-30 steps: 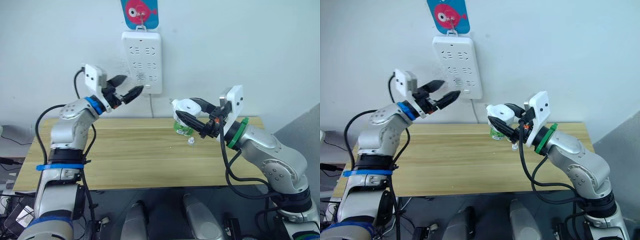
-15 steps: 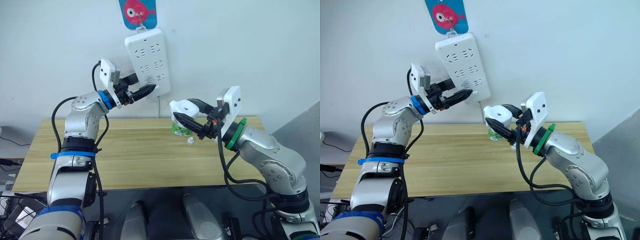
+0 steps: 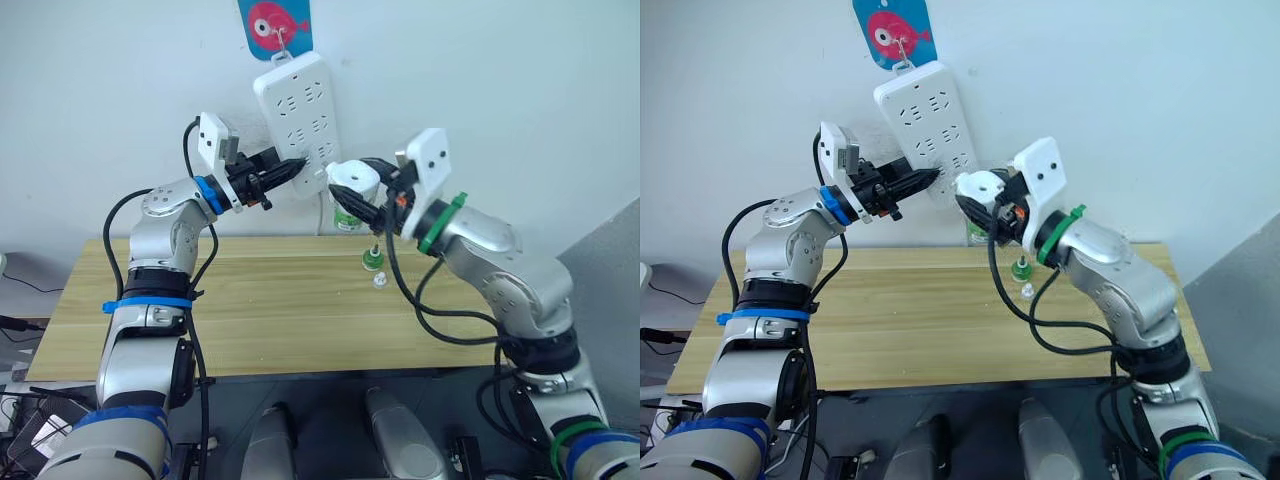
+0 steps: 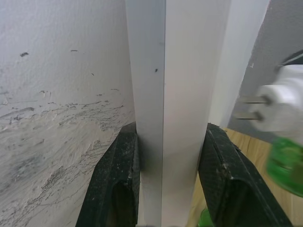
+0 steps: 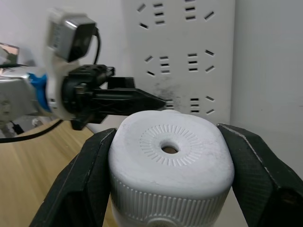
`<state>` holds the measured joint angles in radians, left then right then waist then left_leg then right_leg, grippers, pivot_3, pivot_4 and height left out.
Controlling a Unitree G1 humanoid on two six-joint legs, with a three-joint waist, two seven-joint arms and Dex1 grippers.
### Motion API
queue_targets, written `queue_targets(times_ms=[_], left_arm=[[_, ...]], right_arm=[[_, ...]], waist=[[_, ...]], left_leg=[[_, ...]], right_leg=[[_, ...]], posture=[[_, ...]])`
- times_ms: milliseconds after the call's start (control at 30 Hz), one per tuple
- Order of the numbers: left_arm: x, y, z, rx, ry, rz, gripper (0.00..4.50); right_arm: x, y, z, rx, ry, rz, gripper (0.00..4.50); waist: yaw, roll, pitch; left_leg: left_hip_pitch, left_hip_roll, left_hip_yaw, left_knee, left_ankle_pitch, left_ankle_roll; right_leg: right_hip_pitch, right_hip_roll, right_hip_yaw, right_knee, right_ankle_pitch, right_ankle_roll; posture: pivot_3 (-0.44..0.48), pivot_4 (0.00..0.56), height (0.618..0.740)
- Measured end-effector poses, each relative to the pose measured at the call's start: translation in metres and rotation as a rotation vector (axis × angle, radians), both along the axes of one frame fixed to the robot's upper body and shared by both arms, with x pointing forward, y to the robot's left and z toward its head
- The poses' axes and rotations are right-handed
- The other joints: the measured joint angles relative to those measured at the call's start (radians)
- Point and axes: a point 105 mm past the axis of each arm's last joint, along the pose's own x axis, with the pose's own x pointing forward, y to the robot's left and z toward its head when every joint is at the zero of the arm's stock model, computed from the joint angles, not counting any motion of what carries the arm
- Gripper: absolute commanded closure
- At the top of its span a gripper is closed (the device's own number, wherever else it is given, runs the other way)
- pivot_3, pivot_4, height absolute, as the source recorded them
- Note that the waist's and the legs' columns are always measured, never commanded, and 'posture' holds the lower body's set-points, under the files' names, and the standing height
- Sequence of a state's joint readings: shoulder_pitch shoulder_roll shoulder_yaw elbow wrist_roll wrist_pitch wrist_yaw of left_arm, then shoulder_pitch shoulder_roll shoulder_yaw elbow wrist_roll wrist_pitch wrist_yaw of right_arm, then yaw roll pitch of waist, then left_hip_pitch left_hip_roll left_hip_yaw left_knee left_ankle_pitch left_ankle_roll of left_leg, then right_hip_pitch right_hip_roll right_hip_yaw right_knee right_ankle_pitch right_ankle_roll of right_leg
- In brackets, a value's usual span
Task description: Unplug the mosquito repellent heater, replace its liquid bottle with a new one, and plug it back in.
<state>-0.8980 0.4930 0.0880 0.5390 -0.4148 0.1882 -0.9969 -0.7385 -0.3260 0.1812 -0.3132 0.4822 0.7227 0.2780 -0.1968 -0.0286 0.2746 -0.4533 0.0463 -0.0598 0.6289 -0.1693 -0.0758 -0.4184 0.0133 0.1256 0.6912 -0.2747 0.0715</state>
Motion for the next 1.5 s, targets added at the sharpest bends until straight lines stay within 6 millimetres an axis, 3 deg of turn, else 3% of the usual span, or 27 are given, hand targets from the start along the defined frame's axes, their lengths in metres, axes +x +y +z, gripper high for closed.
queue_targets(times_ms=[233, 733, 1500], left_arm=[[-0.002, 0.002, 0.001, 0.009, 0.003, 0.002, 3.17], [-0.003, 0.003, 0.001, 0.004, 0.015, 0.007, 3.17], [-0.009, 0.013, -0.001, 0.001, 0.069, 0.030, 3.17]], right_arm=[[0.016, 0.001, -0.001, -0.012, -0.033, -0.062, 1.46], [0.016, 0.011, 0.000, -0.023, -0.055, -0.029, 1.46], [0.034, 0.032, 0.003, 0.069, -0.011, -0.006, 1.46]], waist=[[-0.001, 0.000, 0.000], [-0.003, 0.000, 0.000], [-0.028, 0.000, 0.000]], left_leg=[[0.000, 0.000, -0.001, -0.001, 0.000, 0.000], [0.001, 0.000, -0.001, -0.001, 0.000, 0.000], [0.003, 0.000, 0.000, 0.000, 0.000, 0.000]], right_leg=[[-0.002, 0.000, -0.001, 0.005, 0.000, 0.000], [-0.001, 0.000, -0.001, 0.006, 0.000, 0.000], [-0.001, 0.000, 0.000, 0.007, 0.000, 0.000]], posture=[[-0.249, 0.223, 0.736], [-0.249, 0.222, 0.736], [-0.247, 0.222, 0.736]])
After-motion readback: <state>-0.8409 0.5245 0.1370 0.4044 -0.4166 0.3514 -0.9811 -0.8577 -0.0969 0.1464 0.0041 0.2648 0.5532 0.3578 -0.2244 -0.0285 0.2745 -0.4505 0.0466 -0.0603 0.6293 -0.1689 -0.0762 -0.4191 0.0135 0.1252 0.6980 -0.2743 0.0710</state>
